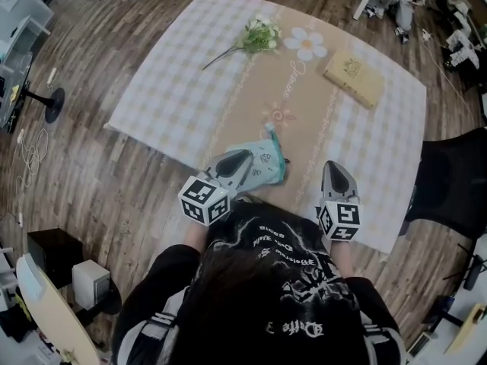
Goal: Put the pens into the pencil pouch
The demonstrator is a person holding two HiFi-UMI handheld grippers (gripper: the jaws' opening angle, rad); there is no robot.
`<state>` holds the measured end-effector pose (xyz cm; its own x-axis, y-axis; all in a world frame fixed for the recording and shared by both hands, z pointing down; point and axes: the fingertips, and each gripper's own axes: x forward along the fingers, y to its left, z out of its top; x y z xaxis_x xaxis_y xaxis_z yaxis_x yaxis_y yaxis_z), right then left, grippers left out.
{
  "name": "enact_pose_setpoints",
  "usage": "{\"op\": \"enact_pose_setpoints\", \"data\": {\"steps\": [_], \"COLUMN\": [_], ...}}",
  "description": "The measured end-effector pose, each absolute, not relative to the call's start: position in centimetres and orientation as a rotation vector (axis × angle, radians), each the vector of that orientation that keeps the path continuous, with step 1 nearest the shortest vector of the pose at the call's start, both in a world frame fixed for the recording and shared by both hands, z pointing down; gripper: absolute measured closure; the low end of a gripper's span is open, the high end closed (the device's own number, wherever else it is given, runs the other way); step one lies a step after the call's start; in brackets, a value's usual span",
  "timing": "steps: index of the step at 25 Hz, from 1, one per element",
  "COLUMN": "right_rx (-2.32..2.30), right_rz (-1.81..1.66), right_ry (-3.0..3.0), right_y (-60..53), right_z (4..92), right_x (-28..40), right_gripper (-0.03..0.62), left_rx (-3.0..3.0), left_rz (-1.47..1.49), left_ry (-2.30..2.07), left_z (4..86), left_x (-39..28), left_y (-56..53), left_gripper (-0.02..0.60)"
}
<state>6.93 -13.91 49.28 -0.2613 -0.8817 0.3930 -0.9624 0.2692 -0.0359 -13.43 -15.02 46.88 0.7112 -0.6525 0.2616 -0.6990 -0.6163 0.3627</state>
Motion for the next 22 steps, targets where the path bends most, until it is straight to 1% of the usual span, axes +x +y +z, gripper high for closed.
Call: {"op": "enact_pose_setpoints", "data": {"steps": [2,5,22], "right_rx": [1.704,1.695,1.675], "right_rz": [0.362,0.338,0.322], "right_ry": [-2.233,-2.226,-2.21], "right_y": [-14.3,-14.7,-15.2], "right_z": [50.2,51.0,51.2], "right_x": [7.5,7.7,7.3], "right_gripper": [0.585,0.586,0.588], "left_rx": [2.467,2.468,2.495], "left_rz": [0.135,0.136,0.176], "left_ry": [-1.033,-1.034,-1.078], "left_z": [48.2,49.3,48.8], "left_x": [-13.0,-12.7,-13.1], "left_y": [-15.0,-15.3,-16.2], "left_gripper": [0.548,0.56,0.561]}}
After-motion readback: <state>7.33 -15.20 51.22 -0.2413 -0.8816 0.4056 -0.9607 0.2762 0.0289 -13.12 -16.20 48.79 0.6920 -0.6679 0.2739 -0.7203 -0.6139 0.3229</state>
